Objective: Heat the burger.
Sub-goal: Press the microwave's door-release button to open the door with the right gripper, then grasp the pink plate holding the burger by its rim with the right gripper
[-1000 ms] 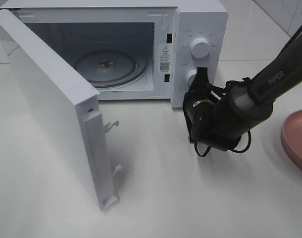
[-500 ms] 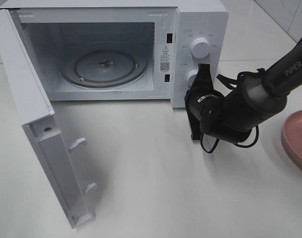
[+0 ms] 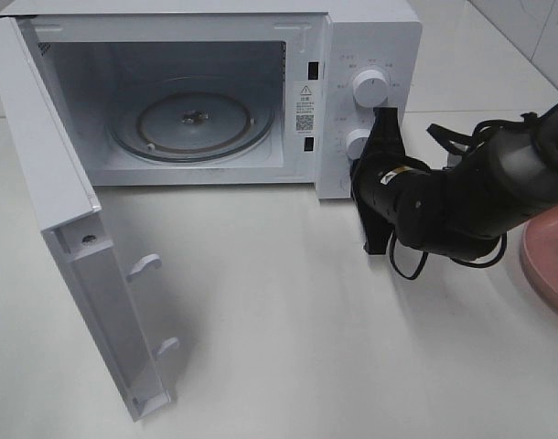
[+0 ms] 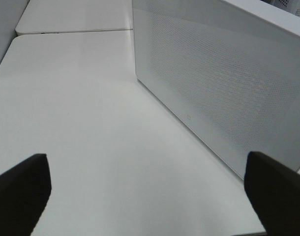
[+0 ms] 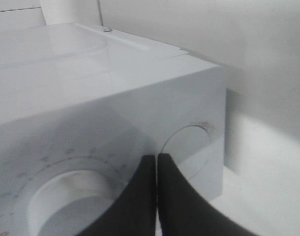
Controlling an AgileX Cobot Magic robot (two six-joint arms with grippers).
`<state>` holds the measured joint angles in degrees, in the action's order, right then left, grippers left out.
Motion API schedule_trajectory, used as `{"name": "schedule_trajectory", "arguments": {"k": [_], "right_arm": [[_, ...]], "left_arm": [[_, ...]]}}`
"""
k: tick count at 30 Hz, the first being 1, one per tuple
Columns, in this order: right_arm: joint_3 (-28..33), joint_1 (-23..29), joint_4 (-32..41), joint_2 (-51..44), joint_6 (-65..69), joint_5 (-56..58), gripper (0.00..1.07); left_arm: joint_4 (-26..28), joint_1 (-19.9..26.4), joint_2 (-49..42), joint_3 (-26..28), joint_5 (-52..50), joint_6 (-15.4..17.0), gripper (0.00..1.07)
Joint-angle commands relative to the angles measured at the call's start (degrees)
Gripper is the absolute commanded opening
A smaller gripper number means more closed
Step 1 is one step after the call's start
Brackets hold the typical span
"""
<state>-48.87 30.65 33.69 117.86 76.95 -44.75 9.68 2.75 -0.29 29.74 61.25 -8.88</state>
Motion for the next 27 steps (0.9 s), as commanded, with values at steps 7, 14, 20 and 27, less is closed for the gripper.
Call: {"name": "schedule_trajectory", "arguments": {"k": [7, 14, 20, 27], "right_arm": [[2.7, -0.3, -4.3, -3.7, -1.4, 3.4, 0.00], [5.8, -0.3, -6.0, -8.3, -8.3, 11.5, 0.01], [5.9, -0.5, -6.4, -11.1, -15.1, 19.0, 0.02], [5.9, -0.5, -6.5, -14.0, -27.2, 27.4, 0.03]], "left_arm": [[0.3, 0.1, -1.0, -0.1, 0.2, 0.3, 1.00], [0.3, 0.1, -1.0, -0.1, 0.2, 0.3, 1.00], [0.3, 0.1, -1.0, -0.1, 0.2, 0.3, 1.00], [0.3, 0.1, -1.0, -0.1, 0.2, 0.3, 1.00]]}}
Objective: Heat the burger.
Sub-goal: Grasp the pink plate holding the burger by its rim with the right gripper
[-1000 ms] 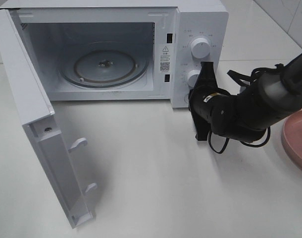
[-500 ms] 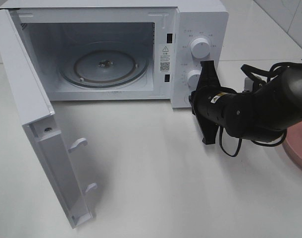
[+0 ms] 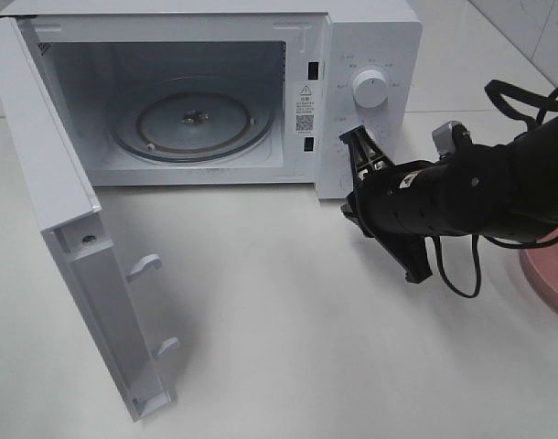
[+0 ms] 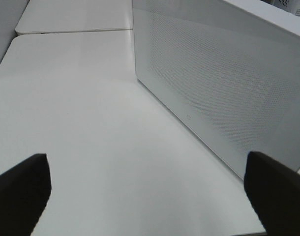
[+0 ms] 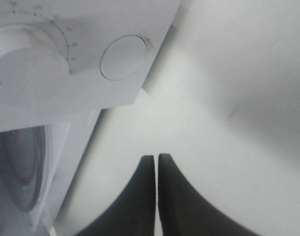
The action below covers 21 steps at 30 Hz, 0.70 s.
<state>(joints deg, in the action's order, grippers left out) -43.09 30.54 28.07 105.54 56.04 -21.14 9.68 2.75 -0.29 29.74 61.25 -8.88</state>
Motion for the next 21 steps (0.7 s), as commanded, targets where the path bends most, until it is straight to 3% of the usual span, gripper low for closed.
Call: {"name": "schedule_trajectory", "arguments": {"k": [1, 10, 21], "right_arm": [[0.1, -0.3, -0.9, -2.6, -10.3, 6.4, 0.04], [0.0, -0.3, -5.4, -5.8, -24.4, 17.5, 0.05], [-0.1, -0.3, -21.1, -11.4, -30.8, 32.5, 0.08]], "left_arm": [[0.3, 0.1, -1.0, -0.1, 0.2, 0.3, 1.00], [0.3, 0.1, -1.0, -0.1, 0.2, 0.3, 1.00], [0.3, 0.1, -1.0, -0.1, 0.2, 0.3, 1.00]]}}
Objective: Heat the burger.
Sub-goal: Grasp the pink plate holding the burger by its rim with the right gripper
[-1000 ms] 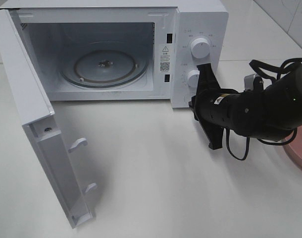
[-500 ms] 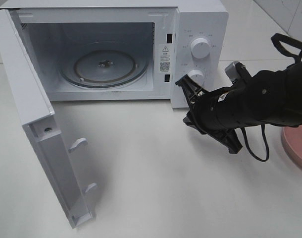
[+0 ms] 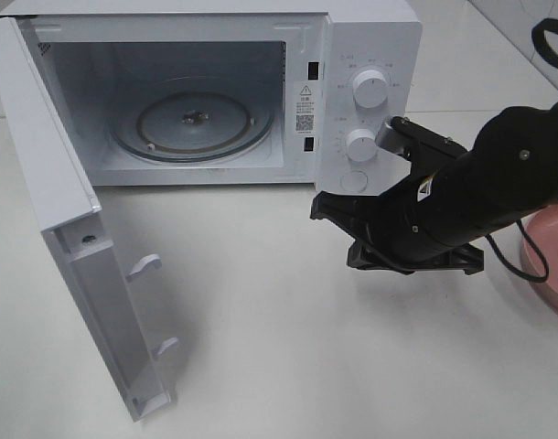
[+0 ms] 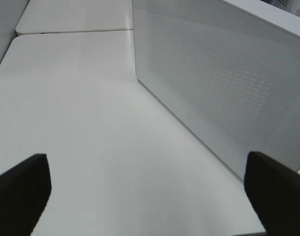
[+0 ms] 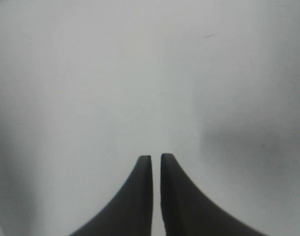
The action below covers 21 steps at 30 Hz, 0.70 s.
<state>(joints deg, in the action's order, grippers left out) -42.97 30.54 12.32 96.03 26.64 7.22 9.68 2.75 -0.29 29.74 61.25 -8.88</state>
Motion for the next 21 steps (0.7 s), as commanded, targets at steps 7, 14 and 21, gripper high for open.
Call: {"name": "schedule_trajectory", "arguments": {"k": [7, 14, 21], "right_arm": [[-0.2, -0.3, -17.6, -7.6, -1.4, 14.6, 0.10], [-0.2, -0.3, -24.2, -11.6, -2.3, 20.8, 0.16], [-0.2, -0.3, -26.0, -14.4, -7.8, 27.2, 0.59]], "left_arm": [[0.3, 0.1, -1.0, -0.1, 0.2, 0.3, 1.00], [0.3, 0.1, -1.0, -0.1, 0.2, 0.3, 1.00], [0.3, 0.1, -1.0, -0.1, 0.2, 0.3, 1.00]]}}
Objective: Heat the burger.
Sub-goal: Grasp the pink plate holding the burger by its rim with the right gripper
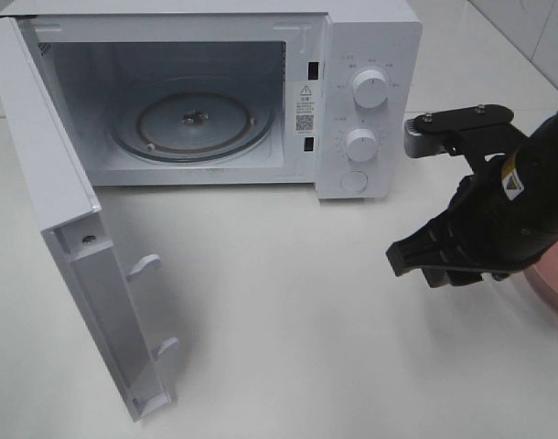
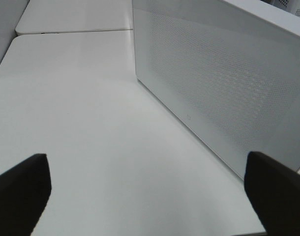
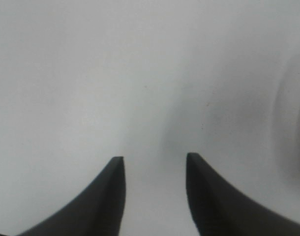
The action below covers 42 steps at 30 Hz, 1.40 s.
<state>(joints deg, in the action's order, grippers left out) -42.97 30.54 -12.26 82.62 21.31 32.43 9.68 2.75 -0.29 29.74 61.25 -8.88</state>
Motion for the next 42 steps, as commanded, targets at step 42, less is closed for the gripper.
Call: {"name": "schedule_trajectory", "arguments": {"k": [42], "right_arm": [[-5.0, -23.5, 0.6, 0.8, -14.6, 11.0, 0.84]], "left_arm": [[0.3, 0.1, -1.0, -0.1, 0.2, 0.3, 1.00]]}}
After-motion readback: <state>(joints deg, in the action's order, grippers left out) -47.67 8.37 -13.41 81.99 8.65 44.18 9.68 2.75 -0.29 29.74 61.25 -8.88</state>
